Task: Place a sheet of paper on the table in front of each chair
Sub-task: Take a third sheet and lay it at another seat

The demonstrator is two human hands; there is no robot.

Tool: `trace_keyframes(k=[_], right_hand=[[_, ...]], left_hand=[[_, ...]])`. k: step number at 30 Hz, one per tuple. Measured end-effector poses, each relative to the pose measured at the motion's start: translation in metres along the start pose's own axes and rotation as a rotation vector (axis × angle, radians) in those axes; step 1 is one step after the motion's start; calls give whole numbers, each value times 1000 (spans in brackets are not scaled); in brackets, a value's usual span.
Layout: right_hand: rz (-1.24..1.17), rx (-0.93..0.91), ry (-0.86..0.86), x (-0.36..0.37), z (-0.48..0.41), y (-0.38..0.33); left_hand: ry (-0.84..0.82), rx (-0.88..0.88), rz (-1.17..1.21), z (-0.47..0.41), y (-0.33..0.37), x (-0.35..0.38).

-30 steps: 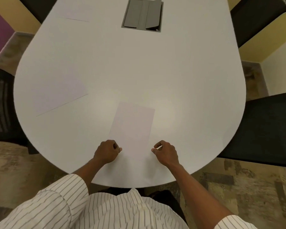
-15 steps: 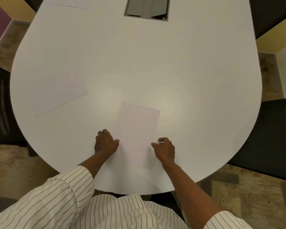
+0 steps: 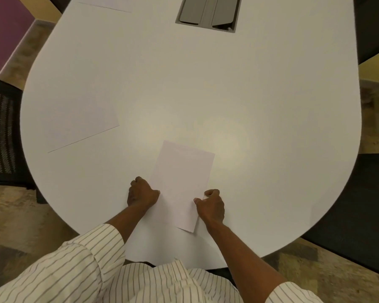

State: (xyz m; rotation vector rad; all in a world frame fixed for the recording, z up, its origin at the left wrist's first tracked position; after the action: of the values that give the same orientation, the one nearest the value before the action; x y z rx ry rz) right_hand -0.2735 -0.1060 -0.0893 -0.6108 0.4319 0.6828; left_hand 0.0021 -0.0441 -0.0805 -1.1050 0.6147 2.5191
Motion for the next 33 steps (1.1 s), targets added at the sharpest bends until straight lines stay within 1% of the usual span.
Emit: trace_keyframes(k=[8, 15, 18, 23, 26, 33], right_hand=[[-81, 10, 13, 5, -1, -5], [-230, -86, 100, -4, 5, -1], [-262, -137, 101, -16, 3, 4], [-320, -195, 70, -45, -5, 19], [-334, -223, 76, -70, -14, 26], [-361, -246, 181, -142, -41, 43]], left_hand=[[-31, -46, 19, 1, -4, -12], [-18, -20, 54, 6, -3, -21], [-60, 1, 85, 12, -1, -15], [-131, 7, 283, 25, 6, 6], [-182, 59, 374, 32, 20, 19], [-292, 162, 415, 64, 78, 58]])
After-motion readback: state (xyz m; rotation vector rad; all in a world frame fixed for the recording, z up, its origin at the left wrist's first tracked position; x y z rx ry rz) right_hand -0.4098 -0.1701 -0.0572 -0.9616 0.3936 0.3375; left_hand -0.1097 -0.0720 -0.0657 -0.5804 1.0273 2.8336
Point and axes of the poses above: each hand's wrist, its own z-axis away from the middle knuckle, its own x-axis out of the palm, y = z × x, the point moved 8 cm from there along -z, towards the middle knuckle, and after that the axes turned 5 degrees about x, right-handed, at the moved point
